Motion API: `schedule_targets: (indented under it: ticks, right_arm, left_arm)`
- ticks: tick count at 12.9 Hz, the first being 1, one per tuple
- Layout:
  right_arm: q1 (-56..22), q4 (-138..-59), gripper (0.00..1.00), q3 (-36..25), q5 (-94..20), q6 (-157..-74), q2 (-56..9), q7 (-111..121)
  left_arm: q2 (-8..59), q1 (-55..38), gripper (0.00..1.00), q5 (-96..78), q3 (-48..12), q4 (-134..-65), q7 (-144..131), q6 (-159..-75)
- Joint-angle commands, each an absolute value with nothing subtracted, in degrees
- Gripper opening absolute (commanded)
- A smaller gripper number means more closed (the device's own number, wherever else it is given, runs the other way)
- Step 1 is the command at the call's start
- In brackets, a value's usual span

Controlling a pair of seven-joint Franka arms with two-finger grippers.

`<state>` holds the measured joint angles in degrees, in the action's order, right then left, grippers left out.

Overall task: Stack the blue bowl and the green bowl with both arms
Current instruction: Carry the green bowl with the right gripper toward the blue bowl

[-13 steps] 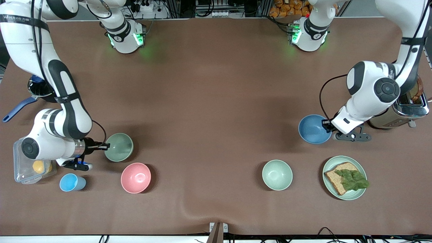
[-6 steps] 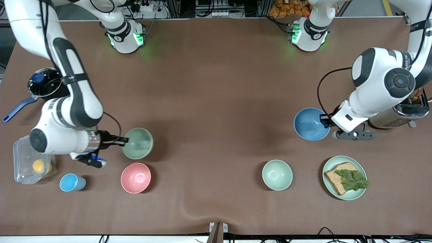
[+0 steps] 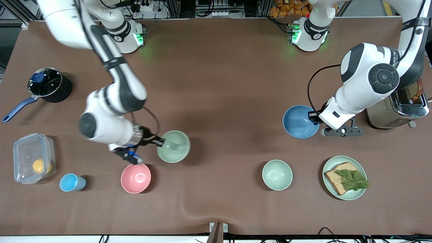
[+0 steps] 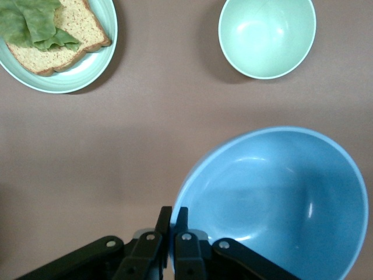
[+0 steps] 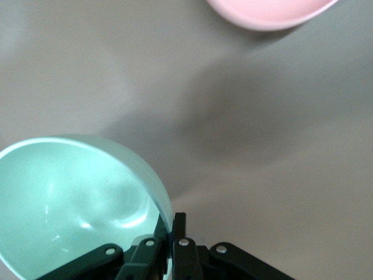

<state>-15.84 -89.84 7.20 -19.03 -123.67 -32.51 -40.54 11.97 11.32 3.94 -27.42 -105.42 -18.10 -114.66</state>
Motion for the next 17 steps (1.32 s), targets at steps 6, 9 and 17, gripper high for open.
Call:
schedule_targets:
  ticks: [6,9,17]
  right_arm:
    - [-30.6,-88.2,0.0,6.5,-20.0,-144.9,-43.3,-61.7]
    - [-33.9,-86.7,0.26,6.2,-19.5,-146.4,-45.6,-65.9]
    - [-29.0,-86.6,1.0,5.9,-19.8,-141.3,-40.9,-77.7]
  left_arm:
    - [12.9,11.0,0.0,2.6,-30.6,-103.2,-24.1,-113.4]
    - [13.3,10.1,0.0,1.6,-30.6,-103.3,-24.3,-113.4]
    - [13.2,9.2,0.0,0.8,-30.7,-102.7,-26.0,-113.4]
